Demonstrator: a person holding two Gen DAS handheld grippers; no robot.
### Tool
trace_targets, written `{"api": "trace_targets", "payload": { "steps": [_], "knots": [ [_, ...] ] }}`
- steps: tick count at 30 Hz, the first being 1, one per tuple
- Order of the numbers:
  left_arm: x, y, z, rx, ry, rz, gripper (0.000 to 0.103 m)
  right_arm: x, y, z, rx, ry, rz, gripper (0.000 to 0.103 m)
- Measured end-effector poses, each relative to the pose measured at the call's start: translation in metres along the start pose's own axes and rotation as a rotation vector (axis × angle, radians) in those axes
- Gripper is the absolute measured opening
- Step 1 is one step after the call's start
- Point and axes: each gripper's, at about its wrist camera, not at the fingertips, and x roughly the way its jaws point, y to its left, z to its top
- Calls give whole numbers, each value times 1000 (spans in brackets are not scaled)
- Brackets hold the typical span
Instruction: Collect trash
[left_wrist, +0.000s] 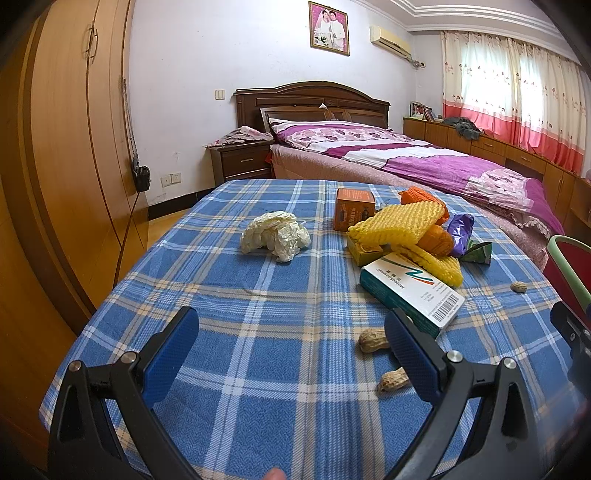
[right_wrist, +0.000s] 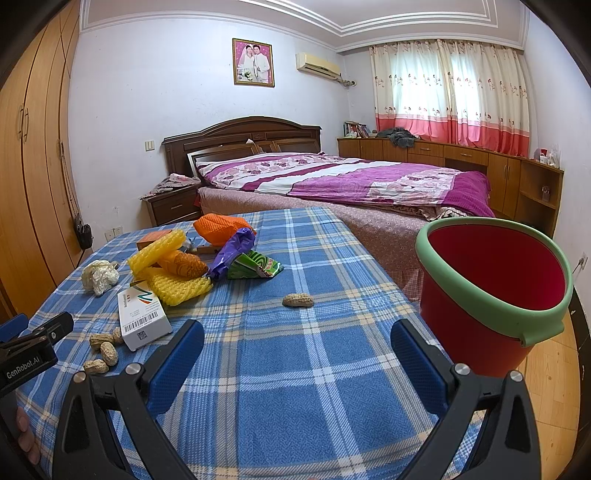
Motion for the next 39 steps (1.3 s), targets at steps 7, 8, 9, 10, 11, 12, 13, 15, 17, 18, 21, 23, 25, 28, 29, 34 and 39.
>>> {"api": "trace_targets", "payload": {
  "steps": [7, 8, 9, 10, 11, 12, 13, 15, 17, 18, 21, 23, 25, 28, 29, 34, 39],
  "knots": [
    [0, 0, 0, 4, 0, 1, 100, 0, 0, 0, -1, 0, -1, 103],
    [0, -1, 0, 5, 0, 1, 100, 0, 0, 0, -1, 0, -1, 103],
    [1, -1, 0, 5, 0, 1, 100, 0, 0, 0, -1, 0, 0, 103],
    [-2, 1, 1, 0, 1, -1, 100, 0, 0, 0, -1, 0, -1, 103],
    [-2, 1, 1, 0, 1, -1, 100, 0, 0, 0, -1, 0, -1, 103],
    [-2, 1, 1, 0, 2, -1, 100, 0, 0, 0, -1, 0, -1, 103],
    [-2, 1, 1, 0, 1, -1, 100, 0, 0, 0, -1, 0, 0, 103],
    [-2, 1, 1, -1, 1, -2, 100, 0, 0, 0, -1, 0, -1, 103],
    [-2, 1, 1, -1, 2, -1, 100, 0, 0, 0, -1, 0, -1, 103],
    [-1, 1, 0, -2, 2, -2, 100, 0, 0, 0, -1, 0, -1, 103],
    [-2, 1, 1, -1, 2, -2, 100, 0, 0, 0, -2, 0, -1, 103],
    [-2, 1, 0, -1, 2, -2, 100, 0, 0, 0, -1, 0, -1, 103],
    [-2, 1, 1, -2, 2, -2, 100, 0, 0, 0, -2, 0, -1, 103],
    [-2, 1, 1, -2, 2, -3, 100, 0, 0, 0, -2, 0, -1, 103],
    [-2, 1, 1, -2, 2, -3, 100, 0, 0, 0, -2, 0, -1, 103],
    [-2, 1, 1, -3, 2, -3, 100, 1, 0, 0, -2, 0, -1, 103],
    [-2, 1, 1, -4, 3, -4, 100, 1, 0, 0, -2, 0, -1, 103]
  ]
}}
